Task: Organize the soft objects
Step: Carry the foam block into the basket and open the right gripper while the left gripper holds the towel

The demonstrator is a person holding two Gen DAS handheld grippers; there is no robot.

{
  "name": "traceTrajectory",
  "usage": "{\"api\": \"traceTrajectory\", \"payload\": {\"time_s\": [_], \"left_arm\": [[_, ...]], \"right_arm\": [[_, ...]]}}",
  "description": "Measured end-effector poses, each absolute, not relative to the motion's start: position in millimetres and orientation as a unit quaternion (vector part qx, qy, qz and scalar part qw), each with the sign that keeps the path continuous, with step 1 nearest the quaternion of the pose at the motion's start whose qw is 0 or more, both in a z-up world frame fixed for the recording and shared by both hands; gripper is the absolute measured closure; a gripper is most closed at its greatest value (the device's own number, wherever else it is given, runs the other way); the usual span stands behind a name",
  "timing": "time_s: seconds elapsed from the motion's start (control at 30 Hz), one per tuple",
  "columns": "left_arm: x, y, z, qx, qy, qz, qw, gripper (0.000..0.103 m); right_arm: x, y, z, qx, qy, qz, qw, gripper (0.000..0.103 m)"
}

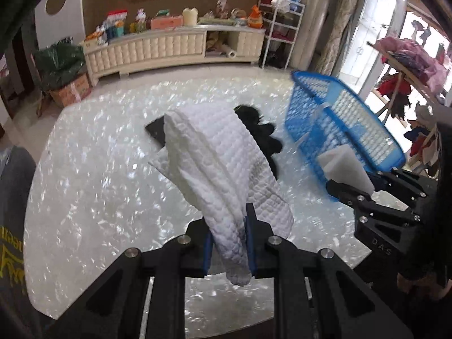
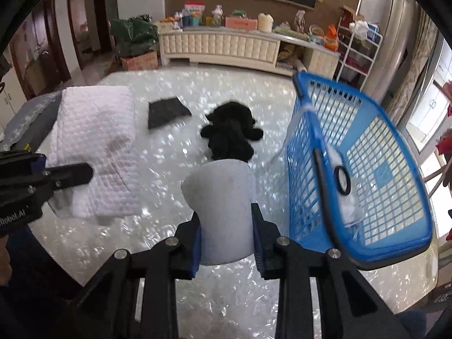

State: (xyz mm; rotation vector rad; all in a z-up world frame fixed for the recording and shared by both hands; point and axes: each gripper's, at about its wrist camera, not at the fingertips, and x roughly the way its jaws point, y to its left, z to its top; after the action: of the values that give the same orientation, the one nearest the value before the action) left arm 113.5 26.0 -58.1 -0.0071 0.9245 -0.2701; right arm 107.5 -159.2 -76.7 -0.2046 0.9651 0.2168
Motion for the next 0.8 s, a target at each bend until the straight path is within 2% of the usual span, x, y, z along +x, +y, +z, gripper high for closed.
{"api": "traceTrajectory", "payload": {"time_s": [0.33,0.8], "left_arm": [[99,-27,-22,0.013,0.408,-0.165,0.898,0.085],[120,-83,7,0.046,0.384,-0.179,0.905,0.085]], "right_arm": [[85,-189,-19,-0.092,0.407,0.092,0.904,0.073],[95,-236,-2,-0.059,0.371,0.065,0.924,0.072]]}}
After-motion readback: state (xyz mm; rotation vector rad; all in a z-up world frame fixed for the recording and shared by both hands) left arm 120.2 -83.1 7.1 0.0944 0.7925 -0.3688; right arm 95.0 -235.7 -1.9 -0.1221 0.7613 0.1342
